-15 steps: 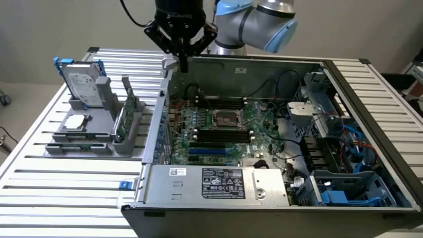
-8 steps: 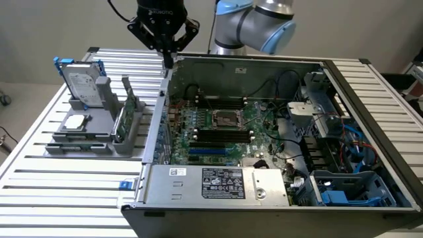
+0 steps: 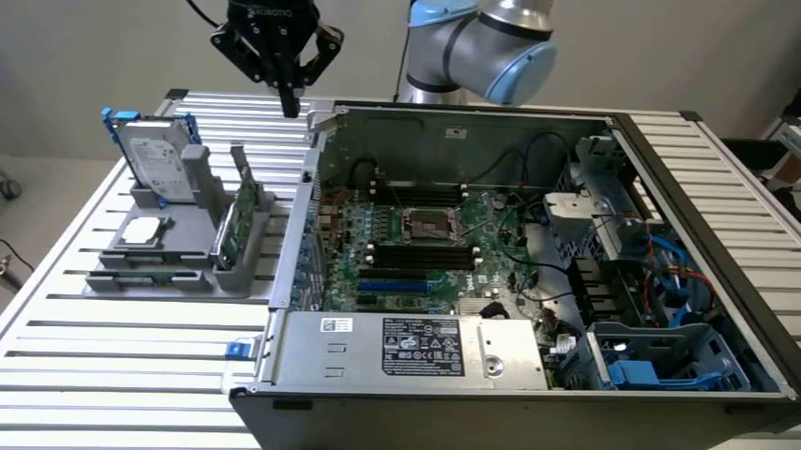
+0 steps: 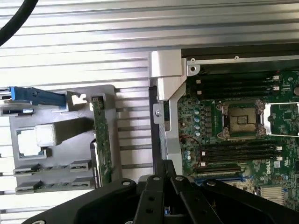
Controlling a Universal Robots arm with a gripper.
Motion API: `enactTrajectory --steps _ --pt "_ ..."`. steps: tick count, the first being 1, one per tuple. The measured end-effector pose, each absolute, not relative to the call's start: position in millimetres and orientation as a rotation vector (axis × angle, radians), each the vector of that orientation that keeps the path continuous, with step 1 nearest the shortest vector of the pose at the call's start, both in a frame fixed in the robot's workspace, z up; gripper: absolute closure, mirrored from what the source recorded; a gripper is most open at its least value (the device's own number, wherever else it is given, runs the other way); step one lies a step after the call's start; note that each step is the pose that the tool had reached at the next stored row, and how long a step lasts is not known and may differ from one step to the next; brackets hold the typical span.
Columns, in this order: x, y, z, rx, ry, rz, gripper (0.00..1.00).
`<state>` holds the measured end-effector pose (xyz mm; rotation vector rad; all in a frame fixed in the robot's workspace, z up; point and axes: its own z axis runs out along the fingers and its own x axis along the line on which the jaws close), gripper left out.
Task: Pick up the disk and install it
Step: 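Reach for the disk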
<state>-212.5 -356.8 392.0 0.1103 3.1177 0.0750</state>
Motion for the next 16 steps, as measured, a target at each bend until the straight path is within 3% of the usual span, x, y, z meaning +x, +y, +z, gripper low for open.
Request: enactTrajectory --steps 16 --pt "-285.1 -330.9 378.1 0.11 3.116 0.075 0.89"
